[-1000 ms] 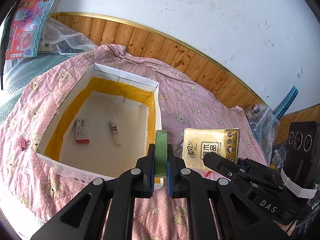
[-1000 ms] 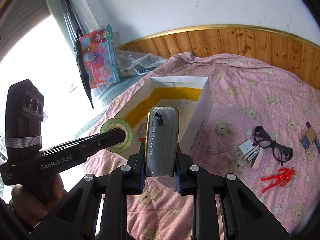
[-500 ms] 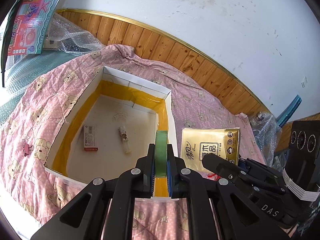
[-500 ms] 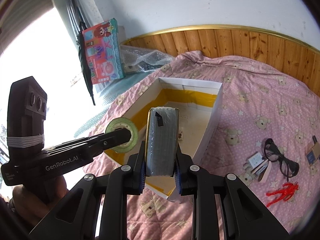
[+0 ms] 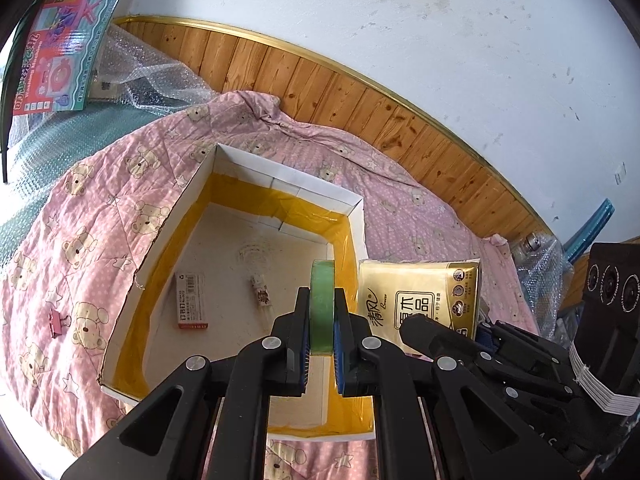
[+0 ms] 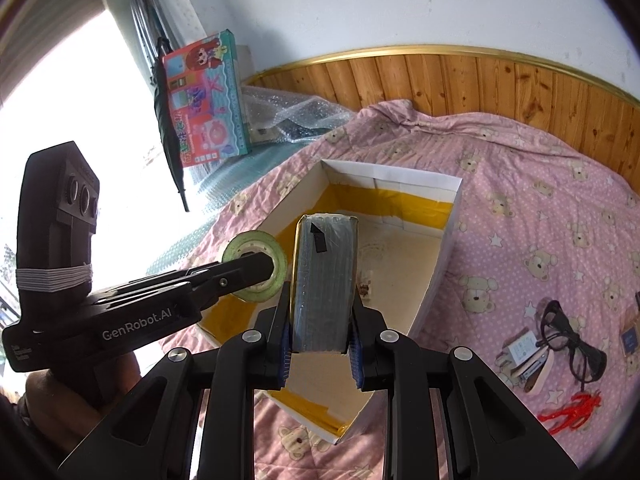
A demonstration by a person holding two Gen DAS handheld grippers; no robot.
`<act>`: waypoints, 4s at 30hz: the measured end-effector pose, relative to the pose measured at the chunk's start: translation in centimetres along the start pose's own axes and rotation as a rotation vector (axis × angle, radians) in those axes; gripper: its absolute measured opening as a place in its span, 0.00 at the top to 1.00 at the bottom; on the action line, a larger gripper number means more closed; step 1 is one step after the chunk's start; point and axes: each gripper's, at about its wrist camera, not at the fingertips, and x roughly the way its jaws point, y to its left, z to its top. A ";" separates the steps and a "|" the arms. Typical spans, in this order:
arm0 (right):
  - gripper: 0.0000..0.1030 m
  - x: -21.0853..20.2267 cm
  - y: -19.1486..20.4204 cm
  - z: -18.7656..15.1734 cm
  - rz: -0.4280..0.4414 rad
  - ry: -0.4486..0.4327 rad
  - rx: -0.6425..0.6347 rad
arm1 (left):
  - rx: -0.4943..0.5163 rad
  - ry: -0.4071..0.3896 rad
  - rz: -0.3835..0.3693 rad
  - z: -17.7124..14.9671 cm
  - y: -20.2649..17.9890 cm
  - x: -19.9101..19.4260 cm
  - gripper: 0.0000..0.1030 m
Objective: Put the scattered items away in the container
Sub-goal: 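Lift the tape roll and tissue pack and carry them toward the box, then open both grippers to drop the tape roll and tissue pack inside, then move both tools back from the box toward the charger and pink stapler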
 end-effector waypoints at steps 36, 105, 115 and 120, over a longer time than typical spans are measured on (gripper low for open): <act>0.76 8.1 -2.6 3.8 -0.015 0.080 0.018 | -0.032 0.116 0.084 4.4 4.0 8.6 0.91; 0.59 -8.3 -8.3 -9.5 0.069 -0.077 0.291 | 0.106 0.203 -0.018 -7.4 -10.4 2.9 0.59; 0.59 -10.4 -12.5 -12.0 0.046 -0.097 0.370 | 0.166 0.244 -0.011 -8.9 -14.5 5.6 0.55; 0.59 -10.8 -14.5 -13.3 0.034 -0.098 0.415 | 0.191 0.274 -0.009 -9.6 -16.0 7.7 0.55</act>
